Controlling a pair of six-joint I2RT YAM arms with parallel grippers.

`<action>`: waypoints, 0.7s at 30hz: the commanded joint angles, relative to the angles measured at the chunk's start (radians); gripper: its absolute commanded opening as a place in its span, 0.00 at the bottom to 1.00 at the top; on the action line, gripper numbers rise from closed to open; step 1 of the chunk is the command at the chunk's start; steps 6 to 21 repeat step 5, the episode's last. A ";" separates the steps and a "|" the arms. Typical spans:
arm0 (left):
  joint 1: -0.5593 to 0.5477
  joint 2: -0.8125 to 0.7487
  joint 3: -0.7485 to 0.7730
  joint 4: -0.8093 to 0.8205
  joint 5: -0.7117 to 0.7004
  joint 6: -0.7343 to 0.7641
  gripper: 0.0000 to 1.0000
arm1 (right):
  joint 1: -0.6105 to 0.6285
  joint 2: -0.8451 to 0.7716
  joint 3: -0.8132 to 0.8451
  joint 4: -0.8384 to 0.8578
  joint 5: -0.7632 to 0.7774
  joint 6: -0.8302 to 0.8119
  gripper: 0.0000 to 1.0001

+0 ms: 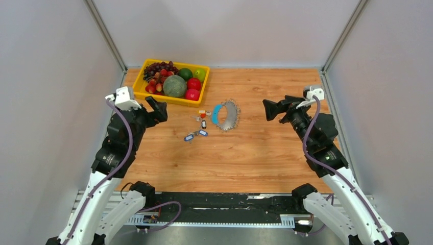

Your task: Remove the keys from the keyring

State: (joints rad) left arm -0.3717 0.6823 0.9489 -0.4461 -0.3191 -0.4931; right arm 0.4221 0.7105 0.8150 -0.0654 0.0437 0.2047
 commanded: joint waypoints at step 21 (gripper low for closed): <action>0.001 -0.020 -0.013 -0.001 0.036 0.022 1.00 | 0.000 -0.029 -0.005 -0.054 0.026 -0.012 1.00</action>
